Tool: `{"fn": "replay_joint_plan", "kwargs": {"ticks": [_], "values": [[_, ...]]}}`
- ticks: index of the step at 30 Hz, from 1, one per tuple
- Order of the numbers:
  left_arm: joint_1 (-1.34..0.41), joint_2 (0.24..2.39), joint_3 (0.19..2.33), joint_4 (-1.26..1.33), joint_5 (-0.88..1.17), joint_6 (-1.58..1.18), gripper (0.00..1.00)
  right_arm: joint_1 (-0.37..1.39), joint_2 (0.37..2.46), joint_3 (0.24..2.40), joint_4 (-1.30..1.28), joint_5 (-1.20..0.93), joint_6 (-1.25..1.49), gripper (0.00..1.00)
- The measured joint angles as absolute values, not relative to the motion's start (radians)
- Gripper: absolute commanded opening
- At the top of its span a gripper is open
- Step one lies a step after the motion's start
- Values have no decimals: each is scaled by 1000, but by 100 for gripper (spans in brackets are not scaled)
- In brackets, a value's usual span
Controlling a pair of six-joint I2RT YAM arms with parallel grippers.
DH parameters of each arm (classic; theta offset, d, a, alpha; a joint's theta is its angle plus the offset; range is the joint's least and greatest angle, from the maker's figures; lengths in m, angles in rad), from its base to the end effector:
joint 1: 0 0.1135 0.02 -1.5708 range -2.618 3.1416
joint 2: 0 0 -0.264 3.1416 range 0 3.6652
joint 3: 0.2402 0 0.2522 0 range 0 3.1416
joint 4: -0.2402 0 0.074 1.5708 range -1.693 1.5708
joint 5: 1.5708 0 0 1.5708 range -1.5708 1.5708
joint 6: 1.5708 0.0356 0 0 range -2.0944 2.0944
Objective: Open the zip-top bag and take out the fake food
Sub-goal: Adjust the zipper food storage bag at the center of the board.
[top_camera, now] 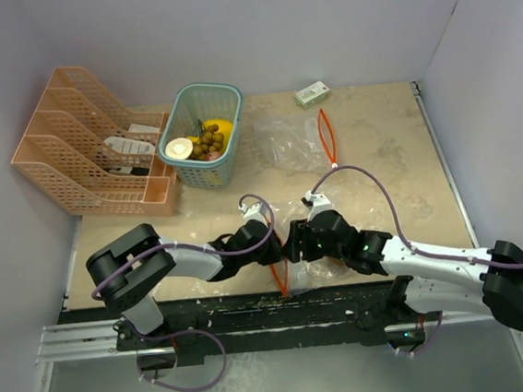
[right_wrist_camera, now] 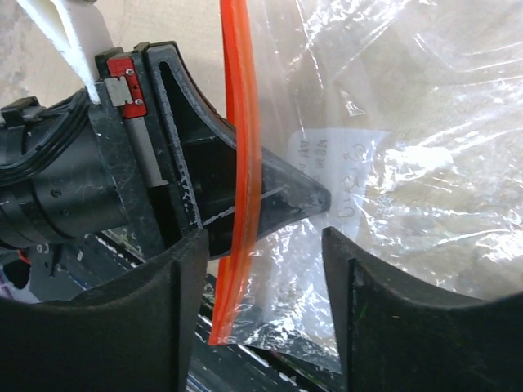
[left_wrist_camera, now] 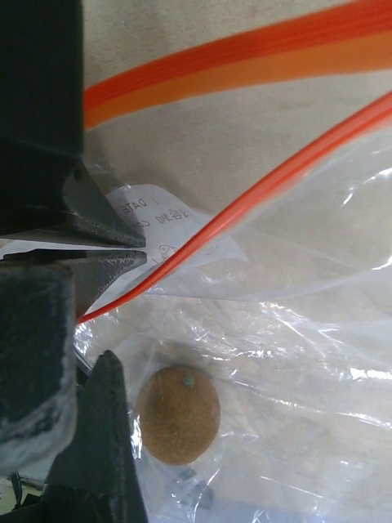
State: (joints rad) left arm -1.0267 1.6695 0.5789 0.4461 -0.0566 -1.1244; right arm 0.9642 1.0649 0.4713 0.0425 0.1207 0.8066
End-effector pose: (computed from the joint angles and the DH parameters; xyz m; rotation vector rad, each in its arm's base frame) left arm 0.1570 -0.2556 0.1209 -0.1545 2.4499 -1.0455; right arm 0.1300 0.1798 0.1999 -0.1017 2.2567 0.8910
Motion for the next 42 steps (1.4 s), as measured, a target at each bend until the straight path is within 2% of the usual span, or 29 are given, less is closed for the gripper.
{"fn": "replay_joint_plan", "kwargs": {"ticks": [4, 7, 9, 16, 34, 42], "values": [[-1023, 1658, 573, 450, -52, -1122, 10, 974, 1093, 469, 74, 137, 821, 39], [-1030, 1624, 550, 455, -43, -1122, 10, 982, 1124, 460, 73, 141, 839, 37], [-1031, 1584, 527, 455, -37, -1122, 10, 982, 1130, 451, 73, 141, 851, 32], [-1031, 1505, 495, 457, -38, -1115, 12, 982, 1098, 449, 68, 167, 865, 0], [-1031, 1546, 496, 507, -7, -1114, 24, 982, 947, 450, -36, 232, 863, 0], [-1031, 1699, 541, 593, 40, -1146, 15, 982, 888, 455, -17, 234, 860, 0]]}}
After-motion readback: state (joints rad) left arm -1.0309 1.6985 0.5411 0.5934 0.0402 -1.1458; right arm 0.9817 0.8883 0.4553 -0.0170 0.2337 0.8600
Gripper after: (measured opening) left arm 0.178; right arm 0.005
